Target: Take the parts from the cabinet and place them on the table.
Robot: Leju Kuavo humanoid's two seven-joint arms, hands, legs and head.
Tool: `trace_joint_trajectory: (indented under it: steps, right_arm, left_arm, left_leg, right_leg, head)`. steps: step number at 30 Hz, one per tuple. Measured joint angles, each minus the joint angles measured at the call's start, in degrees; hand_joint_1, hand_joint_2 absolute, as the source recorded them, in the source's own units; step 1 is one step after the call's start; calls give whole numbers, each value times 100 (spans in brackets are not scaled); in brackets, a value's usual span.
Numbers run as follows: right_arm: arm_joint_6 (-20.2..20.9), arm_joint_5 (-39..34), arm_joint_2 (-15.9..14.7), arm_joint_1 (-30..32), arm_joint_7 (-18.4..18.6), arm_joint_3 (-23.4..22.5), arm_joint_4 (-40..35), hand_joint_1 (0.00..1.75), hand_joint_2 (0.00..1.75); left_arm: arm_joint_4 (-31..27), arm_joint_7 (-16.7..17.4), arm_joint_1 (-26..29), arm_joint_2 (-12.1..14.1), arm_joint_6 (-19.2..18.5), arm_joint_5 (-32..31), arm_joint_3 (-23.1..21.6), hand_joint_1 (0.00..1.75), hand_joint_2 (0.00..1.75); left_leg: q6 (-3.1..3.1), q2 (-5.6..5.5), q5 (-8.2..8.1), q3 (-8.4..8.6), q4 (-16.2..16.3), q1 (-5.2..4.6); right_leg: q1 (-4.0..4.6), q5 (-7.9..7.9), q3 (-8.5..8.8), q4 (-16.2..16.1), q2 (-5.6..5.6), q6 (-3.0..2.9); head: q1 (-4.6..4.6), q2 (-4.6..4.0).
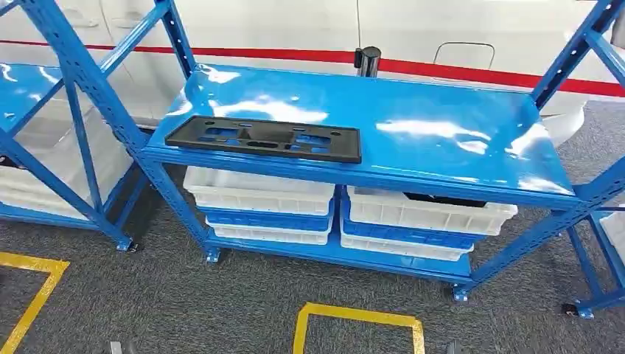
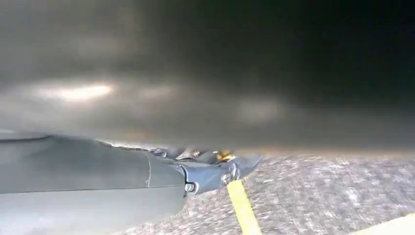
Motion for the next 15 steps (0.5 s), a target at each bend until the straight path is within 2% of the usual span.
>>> trace_joint_trajectory:
  steps: [1, 2, 3, 4, 5, 6, 7, 8, 9, 10, 11, 12, 13, 14, 15]
  right_arm:
    - [0, 7, -2, -5, 0, 2, 0, 0, 0]
    - [2, 7, -2, -5, 0, 4, 0, 0, 0]
    - [4, 7, 0, 5, 0, 7, 2, 0, 0]
    - [9, 7, 2, 17, 0, 11, 2, 0, 0]
    - [13, 7, 9, 22, 0, 13, 0, 0, 0]
    - [15, 7, 18, 20, 0, 15, 0, 0, 0]
    - [15, 7, 26, 15, 0, 15, 0, 0, 0]
    - [17, 7, 28, 17, 0, 15, 4, 0, 0]
    - [20, 7, 31, 10, 0, 15, 4, 0, 0]
    - [24, 7, 26, -7, 0, 15, 4, 0, 0]
    - [24, 9, 26, -9, 0, 15, 4, 0, 0]
    - [26, 9, 26, -13, -2, 15, 4, 0, 0]
    - [28, 9, 22, -21, -2, 15, 4, 0, 0]
    - [33, 9, 37, -27, -2, 17, 2, 0, 0]
    - [31, 11, 37, -27, -2, 17, 2, 0, 0]
  left_arm:
    - [0, 0, 0, 7, 7, 0, 0, 0, 0]
    - [0, 0, 3, 11, 11, 0, 0, 0, 0]
    - [2, 0, 24, 11, 15, 0, 2, 0, 0]
    - [2, 0, 33, 13, 15, -2, 2, 0, 0]
    - [2, 0, 33, 17, 15, -2, 0, 0, 0]
    - [2, 0, 33, 24, 15, -2, 2, 0, 0]
    - [0, 0, 35, 33, 15, -4, 2, 0, 0]
    - [11, 0, 49, 33, 15, -4, 2, 0, 0]
    - [22, 4, 28, 33, 15, -4, 2, 0, 0]
    - [20, 13, 26, 35, 13, -20, 0, 0, 0]
    - [20, 13, 31, 37, 13, -22, 2, 0, 0]
    - [22, 15, 30, 39, 11, -24, 2, 0, 0]
    - [20, 11, 23, 39, 11, -33, 0, 0, 0]
    - [20, 9, 18, 39, 11, -37, 2, 0, 0]
    - [20, 9, 14, 42, 11, -37, 0, 0, 0]
  left_leg:
    - [-18, 0, -167, -273, 402, 0]
    - [-46, 1, -368, -545, 741, 1]
    - [-74, 3, -486, -738, 885, 7]
    - [-79, 7, -455, -805, 797, 11]
    - [-84, 12, -273, -773, 515, 21]
    - [-91, 16, 12, -671, 109, 32]
    - [-76, 18, 386, -554, -333, 42]
    - [-37, 45, 867, -490, -584, 40]
    - [15, 58, 671, -512, -603, -4]
    - [62, 42, 688, -447, -584, -17]
    - [105, 31, 692, -453, -612, -17]
    - [142, 36, 670, -428, -616, -19]
    - [188, 9, 683, -337, -660, 26]
    - [225, 13, 657, -277, -694, 15]
    - [261, 10, 633, -244, -714, 13]
  right_leg:
    - [11, -31, 34, 0, 2, -37]
    - [14, -83, 74, 0, 6, -34]
    - [15, -136, 137, 0, 19, -30]
    - [13, -188, 205, 1, 33, -17]
    - [5, -249, 293, 2, 50, 4]
    - [-1, -312, 383, 2, 57, 28]
    - [-8, -382, 467, 1, 56, 54]
    - [5, -452, 462, 1, 58, 92]
    - [39, -495, 490, -9, 70, 143]
    - [39, -532, 492, -36, 60, 184]
    - [41, -502, 600, 9, 60, 243]
    - [40, -483, 613, -10, 59, 281]
    - [45, -486, 512, 95, 56, 299]
    - [37, -413, 331, 460, 48, 338]
    - [36, -420, 46, 889, 50, 331]
  head:
    - [13, 0]
    - [15, 0]
    - [7, 0]
    - [13, 0]
    - [9, 0]
    - [9, 0]
    - [13, 0]
    - [2, 0]
    - [13, 0]
    - [20, 0]
    - [7, 0]
    - [13, 0]
    - [13, 0]
    - [29, 0]
    - [44, 0]
